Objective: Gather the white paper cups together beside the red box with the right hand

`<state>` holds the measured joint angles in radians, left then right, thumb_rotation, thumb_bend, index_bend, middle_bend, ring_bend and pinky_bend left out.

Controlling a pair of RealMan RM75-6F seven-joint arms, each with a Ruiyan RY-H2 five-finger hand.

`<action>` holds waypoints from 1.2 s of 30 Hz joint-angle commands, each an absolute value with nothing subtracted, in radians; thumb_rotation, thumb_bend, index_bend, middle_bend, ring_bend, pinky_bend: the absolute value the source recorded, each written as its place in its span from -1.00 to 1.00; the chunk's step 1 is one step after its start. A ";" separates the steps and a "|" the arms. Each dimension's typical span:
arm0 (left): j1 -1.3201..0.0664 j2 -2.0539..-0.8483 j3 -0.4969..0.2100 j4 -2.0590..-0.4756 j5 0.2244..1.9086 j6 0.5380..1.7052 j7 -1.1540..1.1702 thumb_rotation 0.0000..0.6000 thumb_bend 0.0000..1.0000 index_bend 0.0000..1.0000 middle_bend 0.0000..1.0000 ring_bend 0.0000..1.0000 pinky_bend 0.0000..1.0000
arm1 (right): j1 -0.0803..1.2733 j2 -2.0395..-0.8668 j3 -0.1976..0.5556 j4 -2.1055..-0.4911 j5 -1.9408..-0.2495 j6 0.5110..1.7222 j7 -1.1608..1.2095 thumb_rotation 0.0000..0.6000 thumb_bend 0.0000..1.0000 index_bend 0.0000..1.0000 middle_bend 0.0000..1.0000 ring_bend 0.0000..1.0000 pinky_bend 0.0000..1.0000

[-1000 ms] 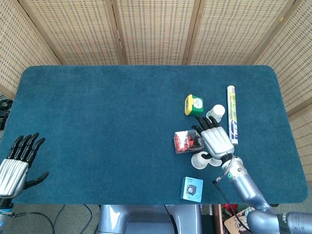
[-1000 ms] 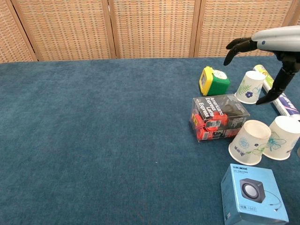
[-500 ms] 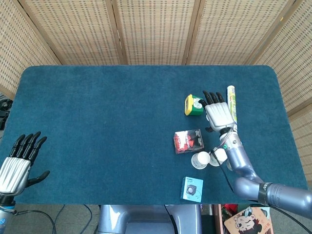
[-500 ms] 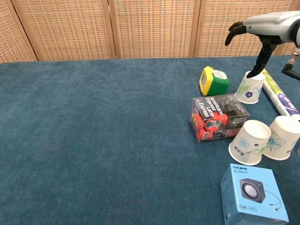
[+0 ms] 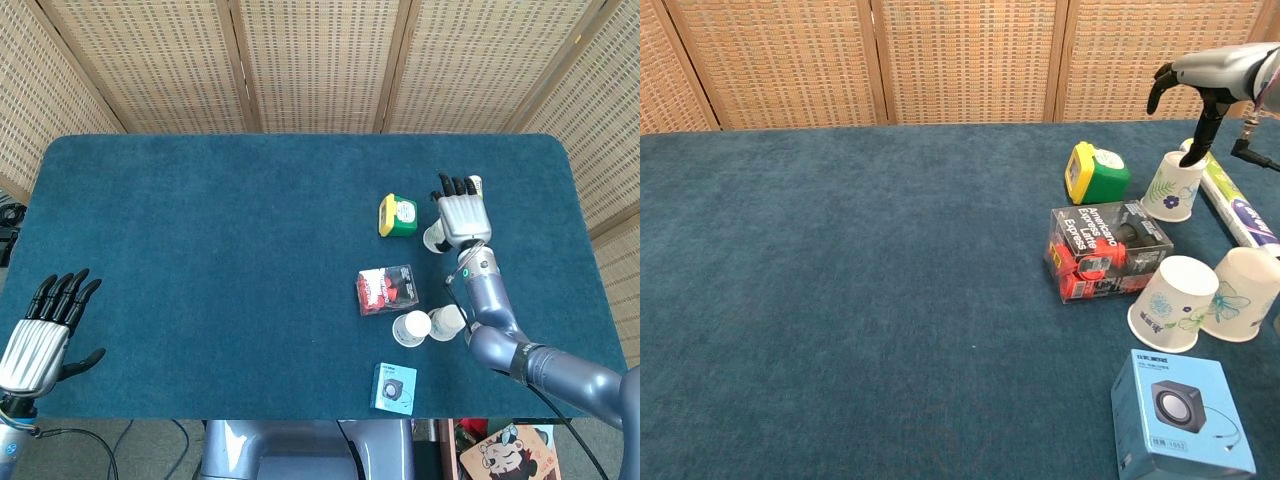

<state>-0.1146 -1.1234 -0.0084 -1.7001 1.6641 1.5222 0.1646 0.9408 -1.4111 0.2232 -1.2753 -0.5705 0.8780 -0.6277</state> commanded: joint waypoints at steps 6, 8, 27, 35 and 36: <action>-0.116 -1.126 -0.009 -1.703 1.657 1.518 0.172 1.00 -0.64 -1.00 -1.00 -1.00 -1.00 | 0.940 -1.465 0.212 -1.162 -0.576 0.831 -0.594 1.00 -0.76 -0.42 -1.00 -1.00 -1.00; -0.118 -1.127 -0.008 -1.702 1.655 1.513 0.175 1.00 -0.64 -1.00 -1.00 -1.00 -1.00 | 0.939 -1.469 0.212 -1.153 -0.575 0.824 -0.589 1.00 -0.76 -0.42 -1.00 -1.00 -1.00; -0.128 -1.133 -0.008 -1.703 1.638 1.493 0.189 1.00 -0.64 -1.00 -1.00 -1.00 -1.00 | 0.929 -1.577 0.204 -0.920 -0.602 0.728 -0.533 1.00 -0.76 -0.37 -1.00 -1.00 -1.00; -0.134 -1.136 -0.007 -1.705 1.630 1.477 0.198 1.00 -0.64 -1.00 -1.00 -1.00 -1.00 | 0.921 -1.619 0.210 -0.843 -0.659 0.712 -0.488 1.00 -0.76 -0.20 -1.00 -1.00 -1.00; -0.134 -1.136 -0.006 -1.705 1.630 1.478 0.197 1.00 -0.64 -1.00 -1.00 -1.00 -1.00 | 0.920 -1.622 0.210 -0.838 -0.663 0.712 -0.487 1.00 -0.76 -0.19 -1.00 -1.00 -1.00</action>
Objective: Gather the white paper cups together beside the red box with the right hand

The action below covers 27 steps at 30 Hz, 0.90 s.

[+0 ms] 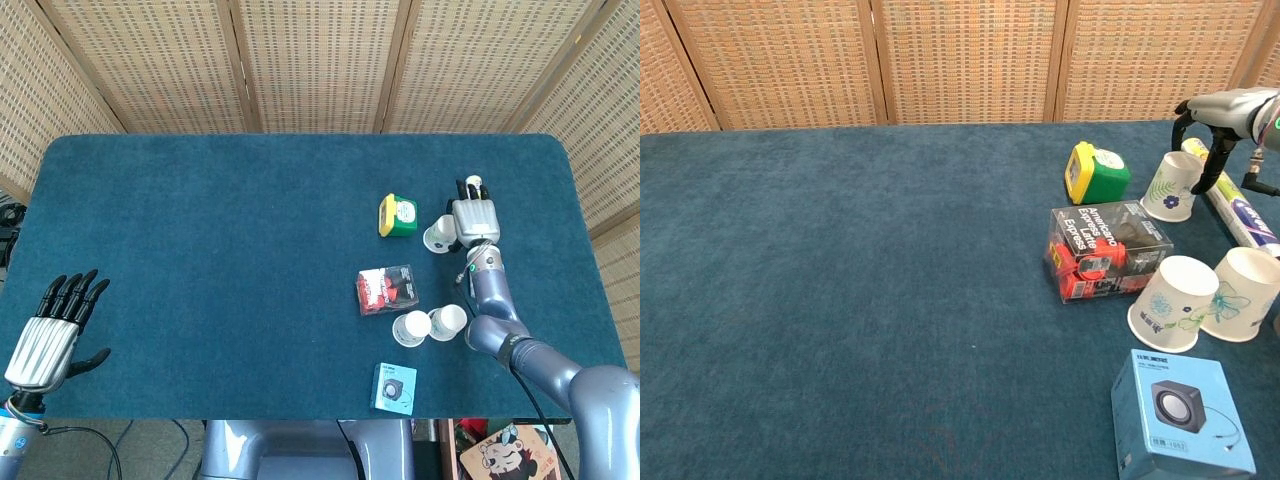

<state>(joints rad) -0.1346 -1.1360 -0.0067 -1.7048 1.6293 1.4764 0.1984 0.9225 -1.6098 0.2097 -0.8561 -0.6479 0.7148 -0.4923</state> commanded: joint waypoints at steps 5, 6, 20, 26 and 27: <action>-0.134 -1.135 -0.005 -1.704 1.631 1.479 0.194 1.00 -0.64 -1.00 -1.00 -1.00 -1.00 | 0.912 -1.636 0.221 -0.819 -0.683 0.714 -0.467 1.00 -0.76 -0.05 -0.99 -1.00 -1.00; -0.134 -1.135 -0.005 -1.704 1.632 1.479 0.194 1.00 -0.64 -1.00 -1.00 -1.00 -1.00 | 0.911 -1.637 0.221 -0.818 -0.686 0.715 -0.466 1.00 -0.76 -0.03 -0.98 -1.00 -1.00; -0.137 -1.133 -0.004 -1.702 1.627 1.477 0.187 1.00 -0.64 -1.00 -1.00 -1.00 -1.00 | 0.910 -1.606 0.249 -0.908 -0.728 0.769 -0.487 1.00 -0.76 0.04 -0.93 -1.00 -1.00; -0.135 -1.131 -0.002 -1.701 1.633 1.484 0.179 1.00 -0.64 -1.00 -1.00 -1.00 -1.00 | 0.904 -1.519 0.271 -1.058 -0.739 0.851 -0.535 1.00 -0.76 0.04 -0.94 -1.00 -1.00; -0.134 -1.130 -0.001 -1.702 1.634 1.485 0.178 1.00 -0.64 -1.00 -1.00 -1.00 -1.00 | 0.902 -1.502 0.273 -1.088 -0.739 0.865 -0.547 1.00 -0.76 0.04 -0.94 -1.00 -1.00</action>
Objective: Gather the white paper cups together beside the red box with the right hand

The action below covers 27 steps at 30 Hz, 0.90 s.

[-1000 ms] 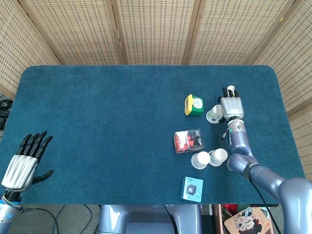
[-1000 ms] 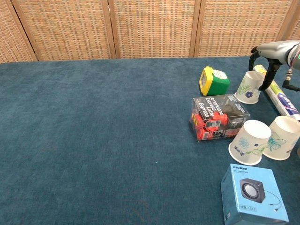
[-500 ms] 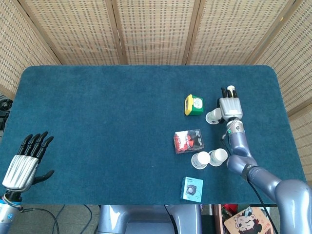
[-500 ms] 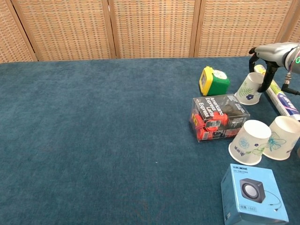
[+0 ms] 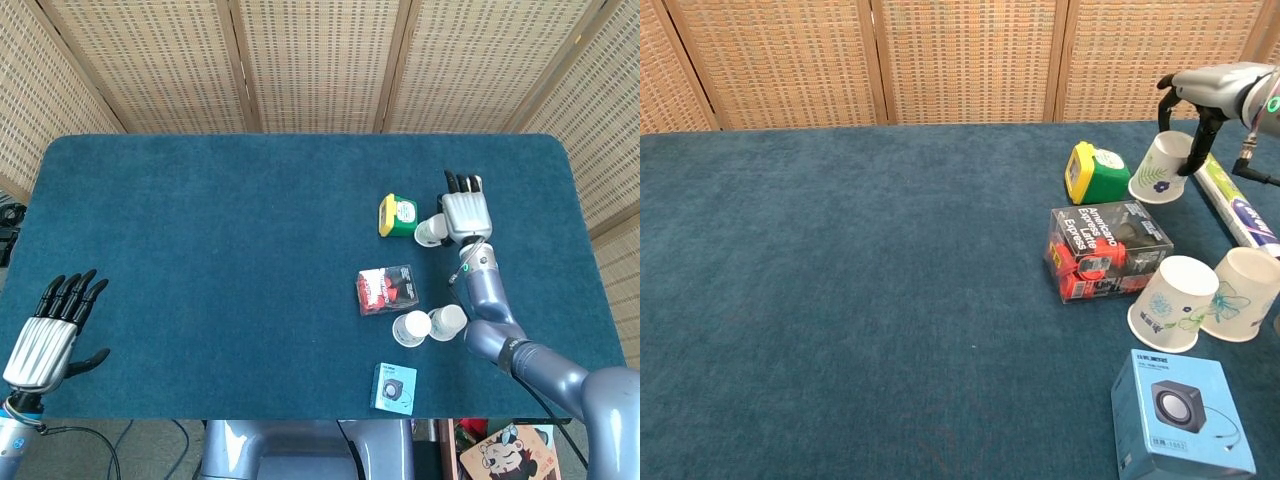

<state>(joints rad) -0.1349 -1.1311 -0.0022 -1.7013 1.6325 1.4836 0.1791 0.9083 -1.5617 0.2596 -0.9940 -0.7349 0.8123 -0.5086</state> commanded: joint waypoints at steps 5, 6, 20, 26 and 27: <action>-0.132 -1.128 0.003 -1.704 1.644 1.492 0.176 1.00 -0.64 -1.00 -1.00 -1.00 -1.00 | 0.877 -1.382 0.275 -1.307 -0.739 0.965 -0.626 1.00 -0.76 0.04 -0.94 -1.00 -1.00; -0.131 -1.127 0.004 -1.704 1.646 1.493 0.176 1.00 -0.64 -1.00 -1.00 -1.00 -1.00 | 0.873 -1.364 0.275 -1.338 -0.740 0.981 -0.637 1.00 -0.76 0.04 -0.94 -1.00 -1.00; -0.128 -1.123 0.014 -1.704 1.667 1.502 0.164 1.00 -0.64 -1.00 -1.00 -1.00 -1.00 | 0.812 -1.124 0.272 -1.768 -0.660 1.124 -0.755 1.00 -0.76 0.05 -0.98 -1.00 -1.00; -0.122 -1.119 0.016 -1.706 1.680 1.519 0.155 1.00 -0.64 -1.00 -1.00 -1.00 -1.00 | 0.801 -1.051 0.255 -1.950 -0.638 1.167 -0.807 1.00 -0.76 0.05 -1.00 -1.00 -1.00; -0.121 -1.118 0.016 -1.706 1.681 1.522 0.152 1.00 -0.64 -1.00 -1.00 -1.00 -1.00 | 0.797 -1.042 0.249 -1.974 -0.640 1.175 -0.813 1.00 -0.76 0.05 -1.00 -1.00 -1.00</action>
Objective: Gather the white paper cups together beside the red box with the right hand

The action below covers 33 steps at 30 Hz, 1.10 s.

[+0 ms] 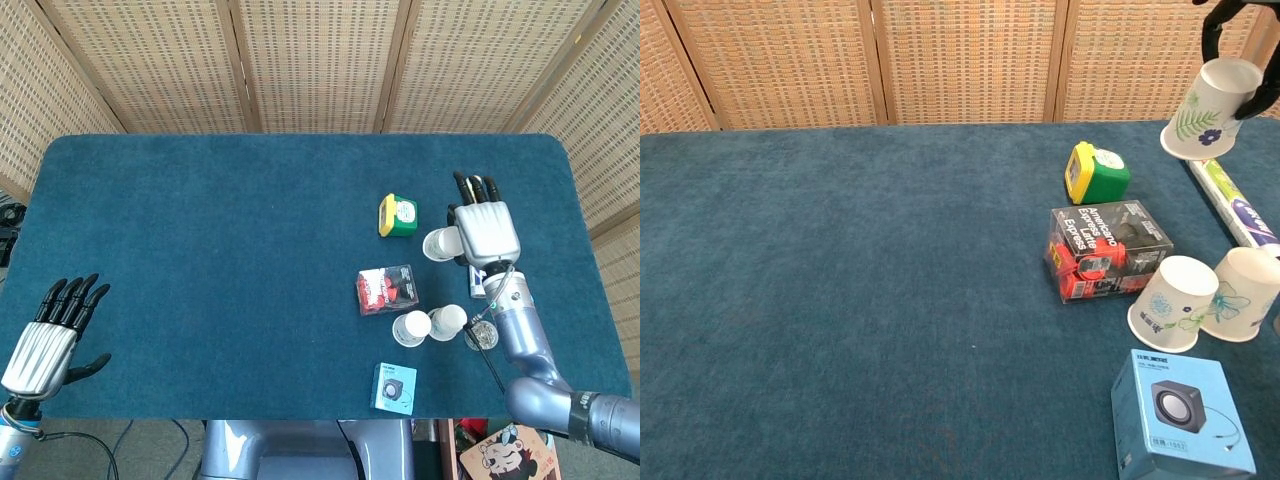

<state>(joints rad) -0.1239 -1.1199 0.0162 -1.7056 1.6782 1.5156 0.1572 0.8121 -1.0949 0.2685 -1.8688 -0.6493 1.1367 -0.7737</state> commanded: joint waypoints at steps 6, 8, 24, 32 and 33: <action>-0.121 -1.117 0.021 -1.704 1.691 1.522 0.151 1.00 -0.64 -1.00 -1.00 -1.00 -1.00 | 0.751 -1.016 0.196 -2.082 -0.691 1.239 -0.812 1.00 -0.76 0.05 -1.00 -1.00 -1.00; -0.121 -1.118 0.022 -1.705 1.693 1.520 0.156 1.00 -0.64 -1.00 -1.00 -1.00 -1.00 | 0.730 -1.013 0.176 -2.101 -0.721 1.261 -0.801 1.00 -0.76 0.05 -1.00 -1.00 -1.00; -0.121 -1.121 0.022 -1.707 1.694 1.517 0.165 1.00 -0.64 -1.00 -1.00 -1.00 -1.00 | 0.666 -1.010 0.101 -2.114 -0.800 1.258 -0.752 1.00 -0.76 0.05 -1.00 -1.00 -1.00; -0.121 -1.123 0.023 -1.708 1.695 1.516 0.170 1.00 -0.64 -1.00 -1.00 -1.00 -1.00 | 0.665 -1.025 0.087 -2.118 -0.795 1.247 -0.758 1.00 -0.76 0.05 -1.00 -1.00 -1.00; -0.121 -1.123 0.023 -1.708 1.694 1.516 0.171 1.00 -0.64 -1.00 -1.00 -1.00 -1.00 | 0.666 -1.027 0.087 -2.120 -0.790 1.244 -0.758 1.00 -0.76 0.05 -1.00 -1.00 -1.00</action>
<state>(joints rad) -0.1205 -1.1233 0.0227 -1.7081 1.6944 1.5163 0.1706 0.6658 -1.0256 0.0879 -2.1186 -0.7929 1.2465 -0.7577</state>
